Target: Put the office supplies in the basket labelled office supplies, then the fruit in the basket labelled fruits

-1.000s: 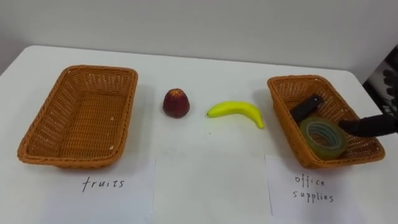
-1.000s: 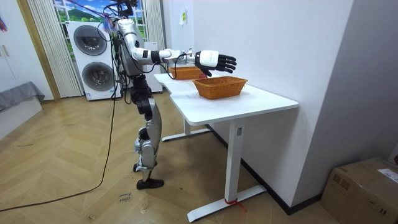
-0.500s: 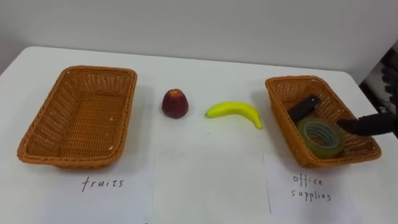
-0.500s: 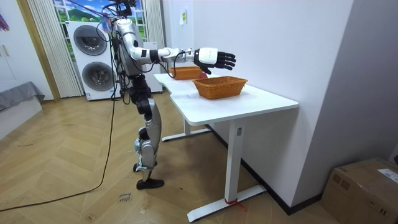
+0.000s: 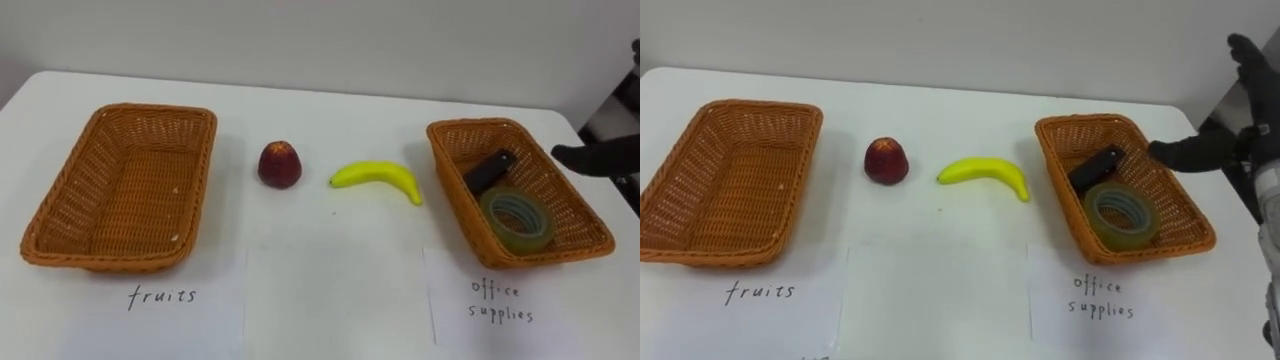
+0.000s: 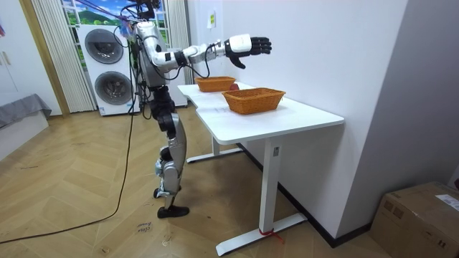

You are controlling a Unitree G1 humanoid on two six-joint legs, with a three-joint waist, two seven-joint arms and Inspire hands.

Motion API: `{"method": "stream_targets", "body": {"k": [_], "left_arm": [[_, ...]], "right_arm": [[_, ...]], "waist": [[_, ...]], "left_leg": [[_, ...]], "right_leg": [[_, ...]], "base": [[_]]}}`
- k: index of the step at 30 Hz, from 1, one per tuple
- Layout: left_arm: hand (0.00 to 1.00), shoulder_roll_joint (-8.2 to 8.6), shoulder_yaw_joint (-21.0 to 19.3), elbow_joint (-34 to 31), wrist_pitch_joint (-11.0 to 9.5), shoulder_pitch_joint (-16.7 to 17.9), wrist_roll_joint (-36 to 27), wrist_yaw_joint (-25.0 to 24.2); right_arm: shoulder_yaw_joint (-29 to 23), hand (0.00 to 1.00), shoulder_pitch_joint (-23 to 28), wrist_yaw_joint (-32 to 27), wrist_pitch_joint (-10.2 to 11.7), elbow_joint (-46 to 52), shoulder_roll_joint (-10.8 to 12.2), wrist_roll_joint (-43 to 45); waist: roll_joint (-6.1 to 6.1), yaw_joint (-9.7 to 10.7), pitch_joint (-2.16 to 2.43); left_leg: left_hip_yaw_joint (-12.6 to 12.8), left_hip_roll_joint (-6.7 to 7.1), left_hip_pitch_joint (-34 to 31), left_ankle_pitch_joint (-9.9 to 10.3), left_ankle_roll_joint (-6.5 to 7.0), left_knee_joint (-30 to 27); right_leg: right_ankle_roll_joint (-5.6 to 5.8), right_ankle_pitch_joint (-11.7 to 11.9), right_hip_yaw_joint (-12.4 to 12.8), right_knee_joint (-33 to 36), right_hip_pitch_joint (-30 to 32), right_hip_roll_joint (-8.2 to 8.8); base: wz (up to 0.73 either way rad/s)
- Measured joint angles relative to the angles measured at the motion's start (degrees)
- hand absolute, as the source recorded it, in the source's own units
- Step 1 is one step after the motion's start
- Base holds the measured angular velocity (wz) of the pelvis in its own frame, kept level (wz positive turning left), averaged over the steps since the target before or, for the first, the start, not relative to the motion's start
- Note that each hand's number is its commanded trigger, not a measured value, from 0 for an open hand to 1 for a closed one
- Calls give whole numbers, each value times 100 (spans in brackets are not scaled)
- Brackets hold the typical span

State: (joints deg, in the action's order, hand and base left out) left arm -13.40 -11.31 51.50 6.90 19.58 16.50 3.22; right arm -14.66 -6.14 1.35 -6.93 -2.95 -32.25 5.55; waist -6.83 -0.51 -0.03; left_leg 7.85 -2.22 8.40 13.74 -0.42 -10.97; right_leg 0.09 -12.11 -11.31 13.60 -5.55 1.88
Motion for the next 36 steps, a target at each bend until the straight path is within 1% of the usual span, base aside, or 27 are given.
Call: {"method": "stream_targets", "body": {"k": [5, 7, 9, 11, 13, 15, 17, 19, 20, 21, 22, 24, 25, 26, 28, 30, 32, 34, 36], "left_arm": [[0, -25, 1, 11, 11, 1, 28, -4], [0, -25, 1, 10, 21, -6, 134, -15], [0, -24, 0, 9, 28, -5, 189, -17], [0, -25, 1, 9, 39, 5, 188, -16], [0, -26, 3, 9, 42, 28, 186, 5], [0, -27, 27, 11, 55, 54, 186, 10], [0, -48, 38, 11, 55, 49, 187, 6], [0, -77, 38, 12, 37, 13, 187, 2], [0, -90, 38, 21, 12, 8, 187, -10], [0, -101, 38, 27, 11, 4, 187, -38], [0, -119, 38, 32, 10, 12, 187, -78], [0, -149, 38, 35, 10, 27, 187, -149], [0, -150, 37, 35, 10, 28, 186, -159], [0, -149, 37, 40, 13, 48, 186, -172], [0, -149, 33, 39, 13, 48, 188, -200], [0, -162, 31, 38, 13, 30, 199, -276], [0, -162, 31, 36, 13, 21, 234, -283], [0, -167, 32, 36, 18, 14, 239, -280], [0, -171, 35, 36, 18, 2, 249, -276]], "right_arm": [[20, 0, -382, 7, -10, 157, 0, 4], [21, 0, -490, 7, -11, 156, -2, -12], [21, 0, -526, 6, -12, 157, -1, -49], [34, 0, -526, 3, -15, 157, -1, -83], [198, 0, -568, -8, -24, 156, -1, -54], [514, 0, -738, 11, -27, 156, -1, -34], [708, 0, -882, 12, -25, 147, -1, -18], [837, 0, -1001, 12, -16, 143, -1, -19], [900, 0, -1054, 12, -3, 144, -1, -19], [916, 0, -1069, 15, 0, 142, -1, -20], [925, 0, -1076, 15, 0, 123, -3, -17], [976, 0, -1079, 15, 0, 89, -8, -14], [1004, 0, -1080, 15, 0, 79, -8, -15], [1090, 0, -1080, 13, -1, 54, -14, -23], [1191, 0, -1080, 31, -1, -7, -15, -19], [1264, 0, -1081, 60, -3, -73, -15, 2], [1341, 0, -1082, 72, -3, -96, -17, 16], [1406, 0, -1082, 78, -1, -185, -17, 31], [1414, 0, -1104, 78, -2, -342, -17, 34]], "waist": [[-16, -43, -12], [-25, -113, -17], [-85, -191, -14], [-107, -298, -25], [-128, -326, -17], [-153, -325, -6], [-169, -347, 1], [-182, -354, 8], [-185, -399, 10], [-188, -446, 9], [-201, -465, 9], [-217, -489, 5], [-220, -506, 5], [-220, -583, 3], [-231, -615, -4], [-247, -651, -5], [-250, -702, -6], [-254, -743, -9], [-270, -772, -19]], "left_leg": [[4, -1, -13, 0, 0, 8], [3, -4, -2, 0, 0, 11], [0, -6, -7, 0, -1, 13], [-9, -5, -9, 0, -1, 14], [-37, -5, -20, 0, -1, 14], [-68, -3, -44, -1, -1, 3], [-120, 0, -102, 0, -1, -42], [-188, -1, -136, 0, -1, -68], [-195, -2, -142, -1, -2, -72], [-217, -2, -153, -2, -3, -73], [-258, 0, -181, -3, -5, -77], [-322, 3, -200, -6, -11, -74], [-325, 3, -201, -7, -13, -73], [-327, 1, -199, -9, -16, -76], [-330, 0, -211, -12, -21, -77], [-405, 11, -281, -15, -23, -94], [-443, 12, -290, -17, -25, -108], [-513, 21, -315, -17, -25, -132], [-538, 27, -345, -18, -25, -157]], "right_leg": [[0, 0, -7, -6, -30, -3], [0, 0, -5, -15, -44, -9], [0, 0, -8, -15, -44, -11], [0, 0, -11, -13, -42, -10], [0, 0, -21, -7, -41, -9], [0, 0, -55, 2, -41, -4], [-1, 1, -124, 3, -29, 7], [-1, 1, -170, 2, -30, 8], [-2, 1, -195, 2, -36, 8], [-2, 1, -228, 1, -40, 10], [-2, 1, -290, 0, -39, 19], [-2, 1, -329, -2, -39, 20], [-2, 1, -332, -2, -39, 19], [-2, 1, -333, -3, -36, 15], [-2, 1, -351, -4, -27, 15], [-2, 1, -468, -5, -14, 31], [-1, 1, -482, -5, -18, 31], [-1, 1, -572, -5, -39, 41], [-1, 1, -603, -7, -37, 51]], "base": [[0], [0], [0], [0], [2], [7], [16], [16], [12], [17], [16], [13], [4], [0], [4], [18], [12], [16], [11]]}}
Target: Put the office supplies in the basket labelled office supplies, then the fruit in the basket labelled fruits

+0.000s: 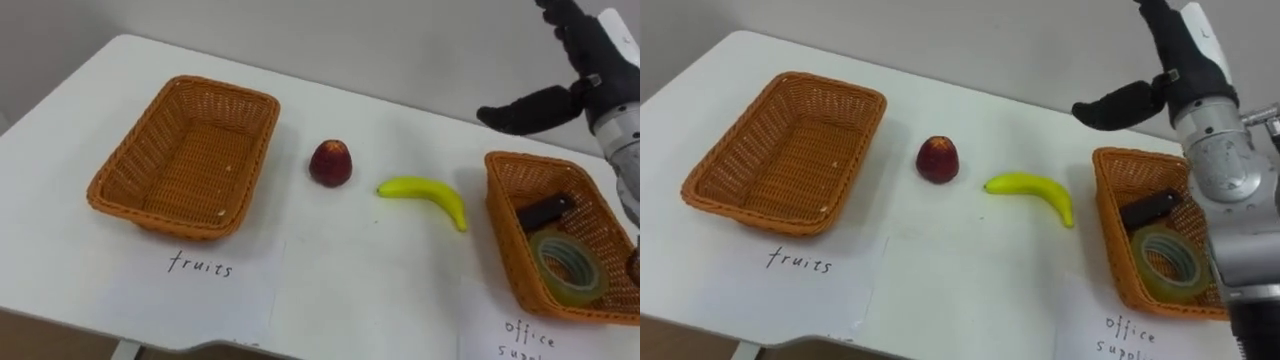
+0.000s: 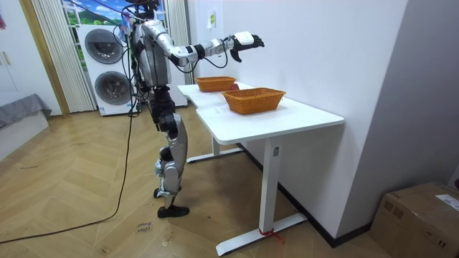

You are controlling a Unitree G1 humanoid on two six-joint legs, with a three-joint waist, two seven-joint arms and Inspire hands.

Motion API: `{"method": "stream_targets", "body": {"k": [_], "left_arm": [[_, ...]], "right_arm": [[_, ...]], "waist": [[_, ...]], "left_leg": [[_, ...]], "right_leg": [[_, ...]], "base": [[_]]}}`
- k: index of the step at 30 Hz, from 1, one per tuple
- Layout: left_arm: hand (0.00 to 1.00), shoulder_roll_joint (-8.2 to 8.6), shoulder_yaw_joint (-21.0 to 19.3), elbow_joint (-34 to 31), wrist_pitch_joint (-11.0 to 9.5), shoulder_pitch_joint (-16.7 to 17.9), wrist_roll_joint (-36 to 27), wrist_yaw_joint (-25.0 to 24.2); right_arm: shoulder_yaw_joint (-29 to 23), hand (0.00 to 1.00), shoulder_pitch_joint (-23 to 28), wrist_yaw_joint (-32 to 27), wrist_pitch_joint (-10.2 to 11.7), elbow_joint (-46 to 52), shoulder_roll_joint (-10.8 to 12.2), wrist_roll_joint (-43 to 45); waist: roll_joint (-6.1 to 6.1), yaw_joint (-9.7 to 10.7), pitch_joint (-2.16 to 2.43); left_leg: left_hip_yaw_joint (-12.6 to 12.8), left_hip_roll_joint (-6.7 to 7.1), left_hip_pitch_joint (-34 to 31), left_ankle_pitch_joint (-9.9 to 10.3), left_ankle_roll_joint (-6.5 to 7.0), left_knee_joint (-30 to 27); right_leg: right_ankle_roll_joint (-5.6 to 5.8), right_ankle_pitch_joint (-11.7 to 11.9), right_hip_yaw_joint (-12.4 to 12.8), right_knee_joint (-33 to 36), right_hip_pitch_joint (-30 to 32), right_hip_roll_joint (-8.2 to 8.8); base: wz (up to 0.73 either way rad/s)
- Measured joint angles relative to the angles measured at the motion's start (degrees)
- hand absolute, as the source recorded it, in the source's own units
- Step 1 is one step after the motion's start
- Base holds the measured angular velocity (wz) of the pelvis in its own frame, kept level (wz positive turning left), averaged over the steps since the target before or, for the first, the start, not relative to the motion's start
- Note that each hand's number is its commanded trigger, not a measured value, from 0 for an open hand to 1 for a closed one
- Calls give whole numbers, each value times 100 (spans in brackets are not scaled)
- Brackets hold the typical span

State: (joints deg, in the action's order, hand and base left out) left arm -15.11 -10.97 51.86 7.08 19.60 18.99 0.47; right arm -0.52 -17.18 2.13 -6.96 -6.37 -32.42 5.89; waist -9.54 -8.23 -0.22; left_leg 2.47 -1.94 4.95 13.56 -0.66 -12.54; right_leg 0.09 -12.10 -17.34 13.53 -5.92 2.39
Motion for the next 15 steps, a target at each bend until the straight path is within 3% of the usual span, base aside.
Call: {"method": "stream_targets", "body": {"k": [4, 11, 15], "left_arm": [[0, -32, 11, -4, 18, 41, 29, 4], [0, -76, 127, -7, 52, 55, 154, -9], [0, -112, 323, -7, 53, 11, 193, -11]], "right_arm": [[288, 0, -109, 2, -13, -263, 1, 35], [625, 0, -57, 303, -12, -351, 1, 123], [676, 0, -57, 347, -9, -453, 1, 150]], "waist": [[-41, -40, -42], [-22, -104, -42], [68, -163, -15]], "left_leg": [[-20, 6, -47, 0, 1, -35], [-103, 29, -181, 3, 3, -134], [-109, 37, -245, 4, 4, -189]], "right_leg": [[0, 0, -11, -25, 8, 3], [-4, 3, -102, -89, 26, 17], [-10, 8, -111, -87, 54, 28]], "base": [[3], [7], [0]]}}
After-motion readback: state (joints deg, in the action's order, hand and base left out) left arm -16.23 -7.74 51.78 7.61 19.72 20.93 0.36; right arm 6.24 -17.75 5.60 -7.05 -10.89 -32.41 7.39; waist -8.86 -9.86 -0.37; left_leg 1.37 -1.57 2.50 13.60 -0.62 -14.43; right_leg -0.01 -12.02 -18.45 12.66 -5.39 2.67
